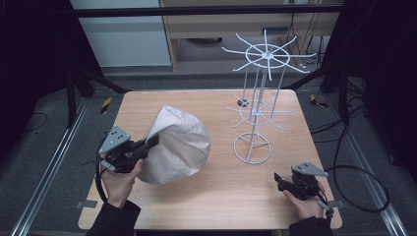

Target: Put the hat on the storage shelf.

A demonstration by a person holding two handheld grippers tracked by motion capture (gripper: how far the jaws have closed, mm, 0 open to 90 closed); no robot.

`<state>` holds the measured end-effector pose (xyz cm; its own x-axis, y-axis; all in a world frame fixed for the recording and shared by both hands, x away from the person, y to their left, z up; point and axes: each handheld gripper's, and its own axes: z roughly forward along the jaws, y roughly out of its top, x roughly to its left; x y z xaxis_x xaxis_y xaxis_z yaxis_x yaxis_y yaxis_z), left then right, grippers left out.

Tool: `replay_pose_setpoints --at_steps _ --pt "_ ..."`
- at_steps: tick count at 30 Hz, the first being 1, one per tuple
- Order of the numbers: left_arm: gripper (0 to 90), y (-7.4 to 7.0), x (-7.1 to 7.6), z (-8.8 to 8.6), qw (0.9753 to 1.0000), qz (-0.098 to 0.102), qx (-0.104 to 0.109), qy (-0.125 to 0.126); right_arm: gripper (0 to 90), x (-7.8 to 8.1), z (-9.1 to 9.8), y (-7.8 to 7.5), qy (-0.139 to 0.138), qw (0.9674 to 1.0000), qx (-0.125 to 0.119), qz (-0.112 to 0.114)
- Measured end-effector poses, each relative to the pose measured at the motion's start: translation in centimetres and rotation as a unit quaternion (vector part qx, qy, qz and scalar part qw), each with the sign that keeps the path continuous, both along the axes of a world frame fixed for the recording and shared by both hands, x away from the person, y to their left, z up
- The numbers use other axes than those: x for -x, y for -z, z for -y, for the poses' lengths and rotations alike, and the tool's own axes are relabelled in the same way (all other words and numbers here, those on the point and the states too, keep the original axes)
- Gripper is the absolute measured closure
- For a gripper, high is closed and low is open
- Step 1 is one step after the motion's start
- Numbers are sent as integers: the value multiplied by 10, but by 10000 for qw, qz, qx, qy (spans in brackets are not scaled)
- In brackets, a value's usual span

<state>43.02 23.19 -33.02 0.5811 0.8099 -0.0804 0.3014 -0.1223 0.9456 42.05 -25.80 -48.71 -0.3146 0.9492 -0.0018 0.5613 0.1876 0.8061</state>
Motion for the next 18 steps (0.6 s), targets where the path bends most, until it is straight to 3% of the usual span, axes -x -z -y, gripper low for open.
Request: replay_pose_setpoints --at_steps 6,11,18 --pt "886 -8 7 -6 9992 250 294 -88 293 -1 0 0 -2 10000 28 10" --pt "887 -19 12 -11 9965 539 622 -108 289 -1 0 0 1 10000 49 31" --pt "886 -31 16 -11 9936 759 836 -52 288 -1 -1 1 26 10000 84 30"
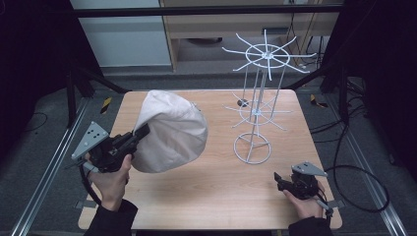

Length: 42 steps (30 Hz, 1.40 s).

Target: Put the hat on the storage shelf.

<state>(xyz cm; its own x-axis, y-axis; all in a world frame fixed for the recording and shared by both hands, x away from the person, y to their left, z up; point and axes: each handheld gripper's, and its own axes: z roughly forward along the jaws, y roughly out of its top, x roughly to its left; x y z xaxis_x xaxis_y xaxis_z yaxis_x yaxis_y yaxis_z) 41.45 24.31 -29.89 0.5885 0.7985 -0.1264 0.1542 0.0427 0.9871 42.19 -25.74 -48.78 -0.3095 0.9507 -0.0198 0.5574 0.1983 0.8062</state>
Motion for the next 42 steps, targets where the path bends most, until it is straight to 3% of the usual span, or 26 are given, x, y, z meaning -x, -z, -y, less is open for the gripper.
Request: replay_pose_setpoints --at_steps 6,16,29,38,42 --pt "886 -14 -2 1 9993 260 271 62 288 1 1 0 27 10000 -24 -16" --pt "886 -26 -8 13 9969 454 602 207 287 1 1 0 32 10000 -30 13" --pt "886 -44 -16 21 9907 739 1098 324 285 0 2 0 26 10000 -18 24" --pt "886 -55 -16 24 9862 925 1336 329 284 0 2 0 23 10000 -9 37" --pt "886 -57 -16 27 9858 966 1333 323 283 0 2 0 18 10000 -13 27"
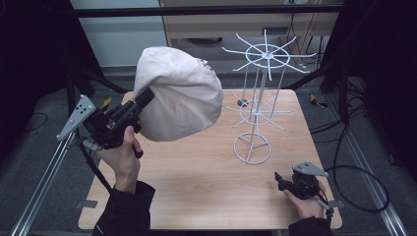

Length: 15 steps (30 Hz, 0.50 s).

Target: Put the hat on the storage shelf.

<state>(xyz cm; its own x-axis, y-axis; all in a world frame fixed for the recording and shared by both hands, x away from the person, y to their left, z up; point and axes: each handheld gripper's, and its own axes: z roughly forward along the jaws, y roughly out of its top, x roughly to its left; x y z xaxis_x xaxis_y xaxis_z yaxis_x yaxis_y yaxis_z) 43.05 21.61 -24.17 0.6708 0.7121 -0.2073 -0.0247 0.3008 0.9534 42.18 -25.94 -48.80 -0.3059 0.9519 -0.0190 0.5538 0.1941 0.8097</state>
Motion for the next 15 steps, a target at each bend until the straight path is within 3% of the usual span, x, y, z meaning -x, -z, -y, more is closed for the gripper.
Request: replay_pose_setpoints --at_steps 15 --pt "886 -19 -2 19 9996 186 145 181 283 -1 0 1 -17 10000 3 -8"
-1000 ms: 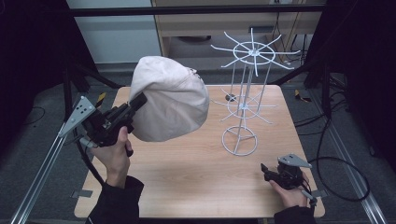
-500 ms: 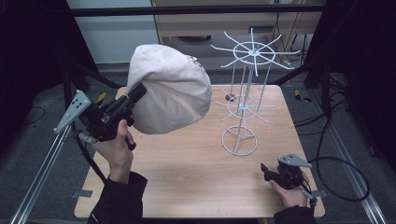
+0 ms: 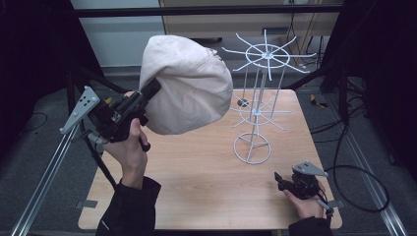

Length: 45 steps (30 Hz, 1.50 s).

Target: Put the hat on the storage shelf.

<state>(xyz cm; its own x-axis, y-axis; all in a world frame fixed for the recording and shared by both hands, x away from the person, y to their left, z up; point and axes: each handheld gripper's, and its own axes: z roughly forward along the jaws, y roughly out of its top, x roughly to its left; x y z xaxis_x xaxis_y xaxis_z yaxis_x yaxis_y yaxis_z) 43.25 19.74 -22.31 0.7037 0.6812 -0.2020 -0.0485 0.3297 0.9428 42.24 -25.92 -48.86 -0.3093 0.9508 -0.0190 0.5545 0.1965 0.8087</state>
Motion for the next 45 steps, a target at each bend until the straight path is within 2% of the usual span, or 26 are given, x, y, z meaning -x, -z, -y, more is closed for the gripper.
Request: replay_pose_setpoints --at_steps 8,22,32,45 --pt "886 -10 -2 13 10000 55 53 64 283 0 0 0 -17 10000 7 11" --pt "886 -18 -13 39 9999 20 -52 134 283 0 -1 0 -38 10000 3 14" --pt "886 -14 -26 52 9998 -92 -104 158 284 0 0 0 -50 10000 -6 31" --pt "886 -3 -37 57 9993 -251 -203 168 288 0 0 0 -57 10000 -22 21"
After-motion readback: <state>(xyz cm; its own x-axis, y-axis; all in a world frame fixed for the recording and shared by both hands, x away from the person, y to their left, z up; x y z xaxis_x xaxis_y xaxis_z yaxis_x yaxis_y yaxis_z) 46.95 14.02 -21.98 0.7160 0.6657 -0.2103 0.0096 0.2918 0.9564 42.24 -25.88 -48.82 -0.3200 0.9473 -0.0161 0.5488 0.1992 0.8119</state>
